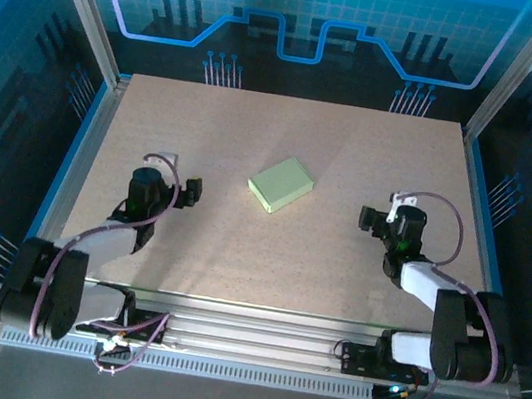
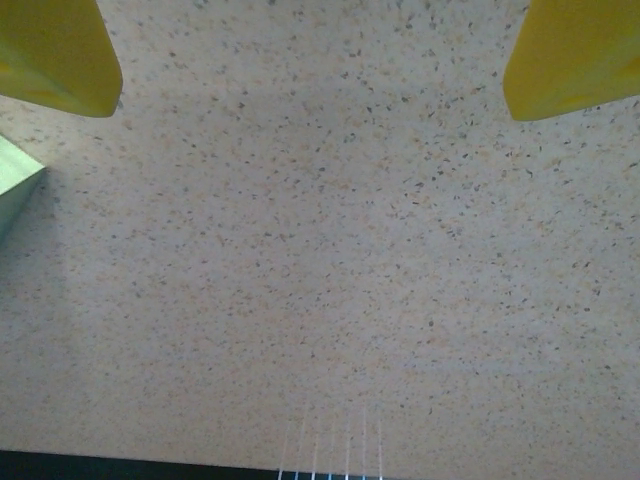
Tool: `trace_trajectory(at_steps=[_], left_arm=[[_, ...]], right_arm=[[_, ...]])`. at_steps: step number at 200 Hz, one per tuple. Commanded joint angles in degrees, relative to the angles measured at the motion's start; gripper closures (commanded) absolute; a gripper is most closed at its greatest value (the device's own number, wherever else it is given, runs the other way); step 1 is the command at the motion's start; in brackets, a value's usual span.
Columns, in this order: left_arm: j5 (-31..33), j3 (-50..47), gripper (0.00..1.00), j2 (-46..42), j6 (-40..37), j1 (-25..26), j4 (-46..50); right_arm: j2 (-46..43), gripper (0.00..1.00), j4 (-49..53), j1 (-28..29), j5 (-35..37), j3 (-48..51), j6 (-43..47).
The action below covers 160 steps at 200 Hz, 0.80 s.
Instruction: Fold the paper box
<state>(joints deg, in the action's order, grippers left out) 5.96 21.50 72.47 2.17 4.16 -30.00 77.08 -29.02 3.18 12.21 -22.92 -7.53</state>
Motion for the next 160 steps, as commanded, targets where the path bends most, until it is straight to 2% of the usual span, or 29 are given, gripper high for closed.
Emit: trace_trajectory(at_steps=[1,20,29,42,52,160], left_arm=[[-1.6,0.1,0.01,5.1,-3.7,-0.8,-11.7],[-1.5,-0.1,0.01,8.6,-4.5,-1.7,-16.2],[-0.7,-0.3,0.01,12.2,-4.2,-1.9,-19.3],[-0.7,-0.8,0.01,17.5,-4.1,-2.5,-27.9],[-0.7,0.4,0.01,15.3,-1.9,-3.7,-20.4],[-1.5,0.8,0.01,16.1,-2.2,-3.9,-21.5]], right_arm=[[3.6,0.00,-12.7,-1.1,-3.3,0.2,3.8],[9.2,0.00,-19.5,-0.2,-5.5,0.6,6.3],[8.6,0.00,-14.4,0.4,-5.3,-1.1,6.8],[8.8,0.00,-14.4,0.4,-5.8,-1.4,6.9],[9.0,0.00,-14.9,0.4,-5.8,-1.4,6.9],[9.0,0.00,-14.8,0.4,-5.9,-1.4,6.9]])
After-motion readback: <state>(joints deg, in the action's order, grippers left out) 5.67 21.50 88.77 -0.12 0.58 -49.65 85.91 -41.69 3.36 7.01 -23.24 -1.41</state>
